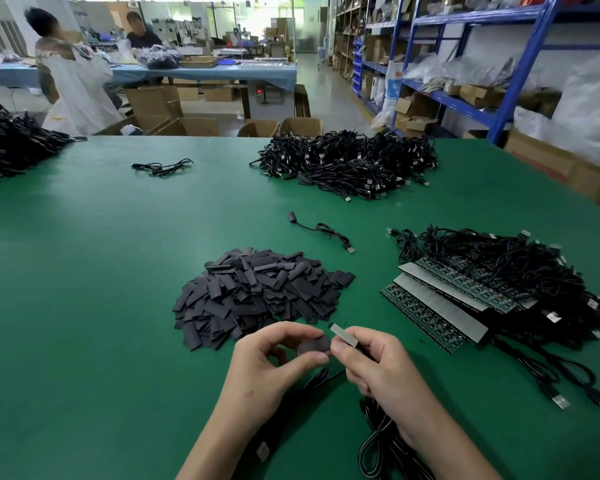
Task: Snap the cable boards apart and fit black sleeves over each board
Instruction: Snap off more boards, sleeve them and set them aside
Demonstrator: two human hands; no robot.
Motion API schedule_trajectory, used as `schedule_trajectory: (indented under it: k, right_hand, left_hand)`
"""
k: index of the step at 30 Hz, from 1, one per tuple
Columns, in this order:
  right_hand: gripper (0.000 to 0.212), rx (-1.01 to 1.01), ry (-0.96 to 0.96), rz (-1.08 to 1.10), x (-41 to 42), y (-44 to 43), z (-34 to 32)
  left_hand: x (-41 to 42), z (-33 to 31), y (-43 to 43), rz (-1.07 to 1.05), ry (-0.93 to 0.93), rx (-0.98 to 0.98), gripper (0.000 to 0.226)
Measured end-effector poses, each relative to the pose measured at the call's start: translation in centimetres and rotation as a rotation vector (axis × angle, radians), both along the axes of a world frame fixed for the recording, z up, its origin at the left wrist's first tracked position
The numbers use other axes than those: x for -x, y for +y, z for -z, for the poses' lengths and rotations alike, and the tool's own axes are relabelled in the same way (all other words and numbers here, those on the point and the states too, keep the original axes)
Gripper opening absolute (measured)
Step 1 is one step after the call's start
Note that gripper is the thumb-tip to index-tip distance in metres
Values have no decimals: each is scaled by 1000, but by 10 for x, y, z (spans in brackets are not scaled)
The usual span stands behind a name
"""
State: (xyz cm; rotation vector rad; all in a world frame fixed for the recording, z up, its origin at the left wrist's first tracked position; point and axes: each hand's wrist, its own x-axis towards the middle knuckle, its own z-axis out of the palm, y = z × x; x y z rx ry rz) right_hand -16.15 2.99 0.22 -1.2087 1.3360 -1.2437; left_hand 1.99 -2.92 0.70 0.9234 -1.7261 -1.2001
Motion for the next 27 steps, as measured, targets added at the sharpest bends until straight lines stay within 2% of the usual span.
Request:
schedule_trajectory:
  k: [4, 9, 14, 18, 23, 27]
  right_hand:
    - [37, 15, -4, -17, -1, 0, -1]
    - [39, -13, -55, -23, 1, 0, -2]
    - [26, -11, -85, -49, 1, 1, -3]
    - [29, -25, -95, -43, 0, 0, -3]
    - [11, -36, -120, -50, 0, 1, -4]
    - [7, -42, -146, -55, 0, 1, -3]
  left_hand:
    - [1, 0, 2, -15, -74, 68, 20]
    - [1, -2, -1, -16, -51, 10, 28]
    - [1, 2, 0, 8, -40, -24, 28]
    - [0, 5, 0, 20, -45, -30, 23]
    - [2, 7, -1, 42, -30, -40, 22]
    - [2, 8, -2, 65, 20, -67, 24]
